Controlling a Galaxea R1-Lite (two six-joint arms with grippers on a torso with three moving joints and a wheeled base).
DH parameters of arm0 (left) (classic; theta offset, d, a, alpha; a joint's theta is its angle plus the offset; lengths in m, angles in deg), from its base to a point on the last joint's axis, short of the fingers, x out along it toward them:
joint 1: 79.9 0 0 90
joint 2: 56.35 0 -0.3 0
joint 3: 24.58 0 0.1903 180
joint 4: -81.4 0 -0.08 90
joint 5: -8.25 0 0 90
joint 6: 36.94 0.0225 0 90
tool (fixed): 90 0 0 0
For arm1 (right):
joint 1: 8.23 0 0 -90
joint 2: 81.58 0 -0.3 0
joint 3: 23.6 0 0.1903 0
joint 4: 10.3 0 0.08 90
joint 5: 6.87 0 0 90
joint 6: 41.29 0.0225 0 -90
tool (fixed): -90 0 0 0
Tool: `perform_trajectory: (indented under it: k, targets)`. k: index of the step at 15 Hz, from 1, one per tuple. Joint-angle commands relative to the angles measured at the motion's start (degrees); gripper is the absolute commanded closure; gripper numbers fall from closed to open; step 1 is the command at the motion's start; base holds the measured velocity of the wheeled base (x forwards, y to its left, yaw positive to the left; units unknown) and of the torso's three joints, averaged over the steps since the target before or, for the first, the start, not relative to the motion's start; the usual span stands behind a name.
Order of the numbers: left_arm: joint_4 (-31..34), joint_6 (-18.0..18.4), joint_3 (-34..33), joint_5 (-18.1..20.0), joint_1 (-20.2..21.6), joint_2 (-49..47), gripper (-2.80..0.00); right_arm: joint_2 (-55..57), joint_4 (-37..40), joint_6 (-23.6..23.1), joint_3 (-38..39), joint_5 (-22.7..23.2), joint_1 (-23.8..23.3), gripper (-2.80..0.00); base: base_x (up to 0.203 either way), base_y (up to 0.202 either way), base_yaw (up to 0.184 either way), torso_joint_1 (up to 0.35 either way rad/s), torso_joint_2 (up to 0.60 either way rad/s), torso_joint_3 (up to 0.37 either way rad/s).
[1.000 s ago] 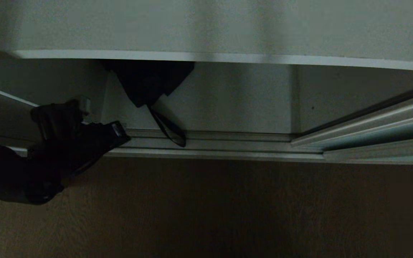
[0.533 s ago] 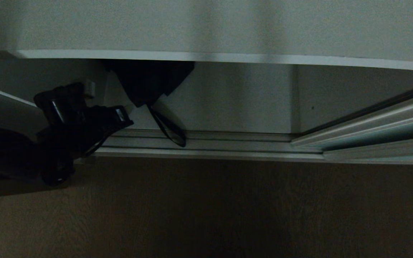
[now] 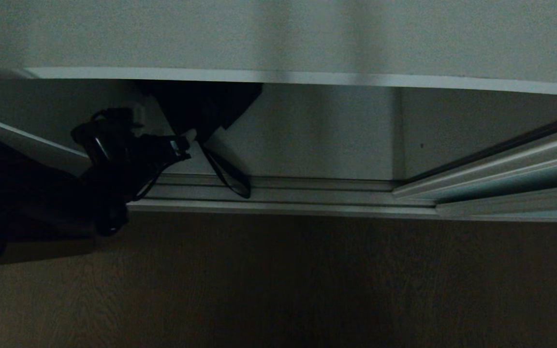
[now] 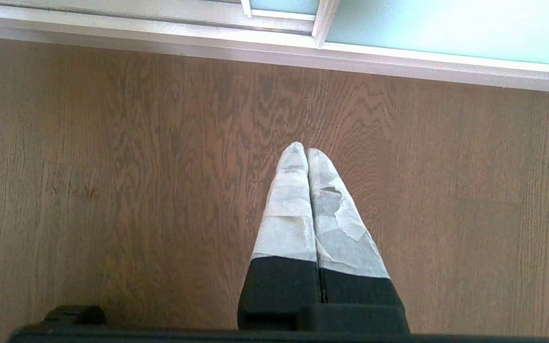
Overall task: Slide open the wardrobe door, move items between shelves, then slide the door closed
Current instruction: Place the bag on the higher shelf
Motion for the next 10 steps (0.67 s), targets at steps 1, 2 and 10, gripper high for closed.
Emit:
perform_trajectory:
  k: [1,2,10]
  targets:
    - [-1.57,1.99,4.77,0.79,0.01,-5.98,-2.80,-0.20,0.00,-0.03,0.00,0.00,0.04,0.00,0.000,0.000,0.000,0.000,0.00,0.000]
    - [-2.45,2.89,6.11,1.00,0.05,-7.05,-2.80,-0.20,0.00,-0.03,0.00,0.00,0.04,0.00,0.000,0.000,0.000,0.000,0.00,0.000]
    - [-4.98,8.18,14.15,2.58,0.05,-14.03,-2.80,-0.20,0.00,0.06,0.00,0.00,0.04,0.00,0.000,0.000,0.000,0.000,0.00,0.000]
